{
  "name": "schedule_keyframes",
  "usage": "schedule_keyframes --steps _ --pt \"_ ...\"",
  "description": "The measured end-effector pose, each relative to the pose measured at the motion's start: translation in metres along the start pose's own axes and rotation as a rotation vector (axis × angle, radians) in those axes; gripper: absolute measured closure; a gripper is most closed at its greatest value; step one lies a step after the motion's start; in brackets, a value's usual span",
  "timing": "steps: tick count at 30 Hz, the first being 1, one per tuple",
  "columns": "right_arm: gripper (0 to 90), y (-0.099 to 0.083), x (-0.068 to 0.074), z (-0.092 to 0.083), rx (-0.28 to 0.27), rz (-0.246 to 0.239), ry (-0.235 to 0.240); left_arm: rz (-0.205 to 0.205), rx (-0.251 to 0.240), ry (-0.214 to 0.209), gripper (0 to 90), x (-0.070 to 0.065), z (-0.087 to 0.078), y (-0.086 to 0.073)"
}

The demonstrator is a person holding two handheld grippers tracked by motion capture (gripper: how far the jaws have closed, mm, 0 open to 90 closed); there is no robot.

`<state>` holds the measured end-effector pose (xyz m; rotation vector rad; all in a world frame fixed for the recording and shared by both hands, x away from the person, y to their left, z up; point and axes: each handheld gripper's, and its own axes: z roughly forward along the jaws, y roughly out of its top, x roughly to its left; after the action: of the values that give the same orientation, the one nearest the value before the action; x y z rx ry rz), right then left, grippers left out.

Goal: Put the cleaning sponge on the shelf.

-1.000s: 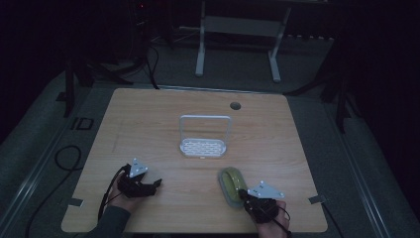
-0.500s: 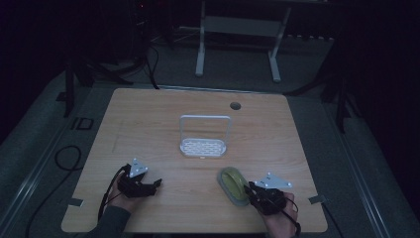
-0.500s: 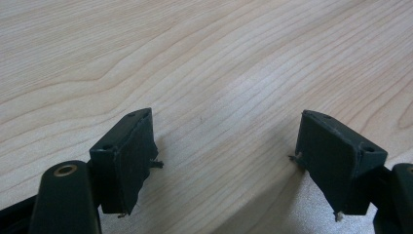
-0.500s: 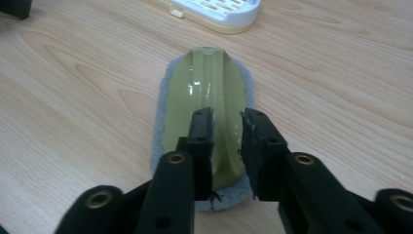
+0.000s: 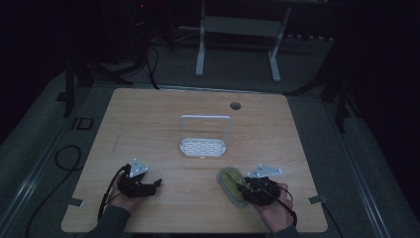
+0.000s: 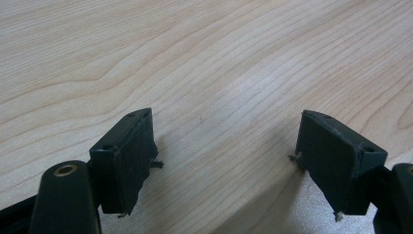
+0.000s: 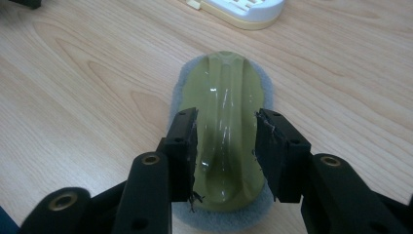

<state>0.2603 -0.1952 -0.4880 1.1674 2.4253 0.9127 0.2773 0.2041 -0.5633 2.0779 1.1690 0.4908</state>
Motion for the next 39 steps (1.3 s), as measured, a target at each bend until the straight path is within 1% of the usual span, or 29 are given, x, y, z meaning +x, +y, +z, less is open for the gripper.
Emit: schedule_keyframes --steps 6,10,20,26,31,34,35,36,39 --pt "58.5 0.006 -0.002 0.003 0.023 -0.009 0.003 0.000 0.000 0.000 22.3 0.000 0.000 0.000" --pt "58.2 0.012 -0.001 0.008 0.051 -0.032 0.006 0.000 0.000 0.000 22.3 0.000 0.000 0.000" --pt "58.1 0.021 -0.003 0.015 0.098 -0.046 0.012 0.000 0.000 0.000 22.4 0.000 0.000 0.000" --pt "58.3 0.025 -0.003 0.018 0.113 -0.050 0.020 0.000 0.000 0.000 22.3 0.000 0.000 0.000" --pt "58.2 0.029 -0.002 0.023 0.141 -0.060 0.028 0.000 0.000 0.000 22.3 0.000 0.000 0.000" --pt "58.4 0.031 -0.002 0.025 0.148 -0.066 0.029 0.000 0.000 0.000 22.3 0.000 0.000 0.000" --pt "58.8 0.033 -0.003 0.027 0.162 -0.075 0.030 0.000 0.000 0.000 22.3 0.000 0.000 0.000" --pt "59.0 0.033 -0.003 0.028 0.169 -0.074 0.030 0.000 0.001 0.000 22.3 0.000 0.000 0.000" --pt "59.7 0.035 -0.004 0.029 0.181 -0.080 0.033 0.001 0.001 0.000 22.3 0.000 0.000 0.000"
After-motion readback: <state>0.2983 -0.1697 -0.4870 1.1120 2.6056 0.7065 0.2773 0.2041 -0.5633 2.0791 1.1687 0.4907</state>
